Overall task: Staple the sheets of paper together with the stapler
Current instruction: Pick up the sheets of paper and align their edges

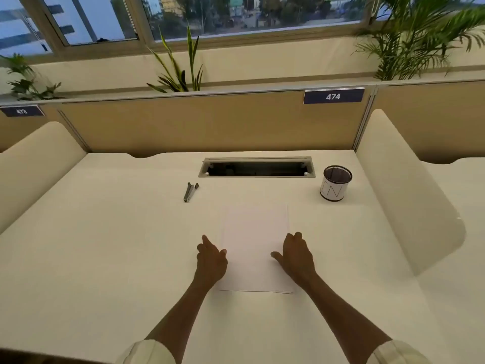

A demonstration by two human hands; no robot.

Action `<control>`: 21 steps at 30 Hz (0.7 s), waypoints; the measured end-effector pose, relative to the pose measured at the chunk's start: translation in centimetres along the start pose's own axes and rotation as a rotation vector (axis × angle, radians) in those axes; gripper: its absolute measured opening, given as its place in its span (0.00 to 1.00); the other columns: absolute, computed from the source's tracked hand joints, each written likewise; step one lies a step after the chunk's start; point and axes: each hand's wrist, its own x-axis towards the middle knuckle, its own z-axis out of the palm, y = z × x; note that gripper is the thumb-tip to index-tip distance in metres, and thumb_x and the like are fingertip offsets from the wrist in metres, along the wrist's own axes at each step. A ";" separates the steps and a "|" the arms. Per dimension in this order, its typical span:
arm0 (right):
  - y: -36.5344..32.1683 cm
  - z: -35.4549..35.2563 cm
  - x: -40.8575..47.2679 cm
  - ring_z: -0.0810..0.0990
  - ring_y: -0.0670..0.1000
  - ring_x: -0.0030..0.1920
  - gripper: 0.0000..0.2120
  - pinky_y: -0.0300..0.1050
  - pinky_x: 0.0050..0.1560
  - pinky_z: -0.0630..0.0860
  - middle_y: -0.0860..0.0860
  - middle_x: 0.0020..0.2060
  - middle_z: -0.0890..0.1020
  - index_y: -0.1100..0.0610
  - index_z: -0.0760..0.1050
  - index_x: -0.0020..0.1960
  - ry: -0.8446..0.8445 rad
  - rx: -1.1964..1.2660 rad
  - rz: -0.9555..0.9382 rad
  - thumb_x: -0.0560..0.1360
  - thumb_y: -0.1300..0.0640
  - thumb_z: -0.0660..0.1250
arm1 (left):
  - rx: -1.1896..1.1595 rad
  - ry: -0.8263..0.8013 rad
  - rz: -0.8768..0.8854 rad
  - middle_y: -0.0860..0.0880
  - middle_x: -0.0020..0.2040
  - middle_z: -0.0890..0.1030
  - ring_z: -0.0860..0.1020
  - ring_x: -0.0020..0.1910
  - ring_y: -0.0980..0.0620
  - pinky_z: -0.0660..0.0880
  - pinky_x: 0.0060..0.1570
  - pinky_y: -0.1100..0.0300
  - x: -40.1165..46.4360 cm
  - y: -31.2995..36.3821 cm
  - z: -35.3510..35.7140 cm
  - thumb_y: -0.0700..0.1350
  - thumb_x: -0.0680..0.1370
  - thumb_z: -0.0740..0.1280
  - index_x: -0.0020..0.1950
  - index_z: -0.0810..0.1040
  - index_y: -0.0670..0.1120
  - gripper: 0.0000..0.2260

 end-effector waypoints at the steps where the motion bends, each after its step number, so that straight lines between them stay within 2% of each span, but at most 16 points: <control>1: 0.1 0.1 -0.1 0.75 0.58 0.54 0.24 0.48 0.43 0.73 0.57 0.56 0.71 0.62 0.69 0.57 -0.030 0.001 0.026 0.74 0.44 0.69 | -0.002 0.007 -0.025 0.31 0.69 0.63 0.70 0.64 0.33 0.68 0.63 0.46 0.0 0.1 0.5 0.46 0.80 0.61 0.76 0.44 0.33 0.34; 5: 0.3 0.9 -0.5 0.75 0.58 0.56 0.21 0.46 0.42 0.70 0.58 0.57 0.70 0.63 0.70 0.57 -0.071 0.012 0.042 0.75 0.48 0.69 | -0.062 0.016 -0.200 0.32 0.69 0.64 0.68 0.66 0.33 0.67 0.63 0.47 -0.6 1.2 0.8 0.46 0.79 0.62 0.75 0.52 0.35 0.30; 8: 0.5 1.6 -0.6 0.74 0.58 0.56 0.18 0.46 0.44 0.72 0.59 0.58 0.70 0.63 0.70 0.56 -0.051 0.001 0.017 0.76 0.50 0.67 | -0.039 0.009 -0.219 0.32 0.67 0.66 0.68 0.66 0.34 0.67 0.62 0.48 -0.6 1.5 0.9 0.46 0.80 0.61 0.71 0.55 0.32 0.28; 10: 0.5 1.8 -0.7 0.73 0.58 0.56 0.18 0.46 0.43 0.73 0.58 0.58 0.70 0.63 0.71 0.56 -0.045 0.001 0.018 0.77 0.50 0.67 | -0.103 0.027 -0.278 0.33 0.65 0.69 0.70 0.64 0.35 0.69 0.60 0.47 -0.2 1.3 1.0 0.47 0.79 0.62 0.69 0.60 0.33 0.24; 14: 0.5 2.1 -0.6 0.73 0.57 0.54 0.18 0.44 0.39 0.69 0.58 0.56 0.70 0.63 0.71 0.55 -0.038 -0.016 0.027 0.77 0.49 0.67 | -0.225 0.031 -0.277 0.33 0.63 0.74 0.73 0.63 0.35 0.70 0.58 0.51 0.5 0.7 1.3 0.46 0.79 0.63 0.63 0.65 0.31 0.21; 18: 0.7 2.3 -0.6 0.73 0.56 0.53 0.17 0.45 0.39 0.69 0.57 0.56 0.70 0.63 0.71 0.54 -0.037 0.012 0.035 0.76 0.49 0.68 | -0.280 -0.056 -0.240 0.40 0.58 0.81 0.77 0.58 0.40 0.74 0.58 0.52 1.4 -0.3 1.3 0.48 0.75 0.67 0.59 0.77 0.36 0.19; 21: 1.0 2.3 -0.3 0.73 0.57 0.53 0.18 0.45 0.41 0.69 0.57 0.56 0.70 0.63 0.70 0.54 -0.047 0.069 0.053 0.75 0.49 0.69 | -0.292 -0.065 -0.157 0.43 0.54 0.82 0.79 0.53 0.41 0.74 0.52 0.55 1.5 -0.3 1.1 0.43 0.74 0.68 0.55 0.79 0.38 0.12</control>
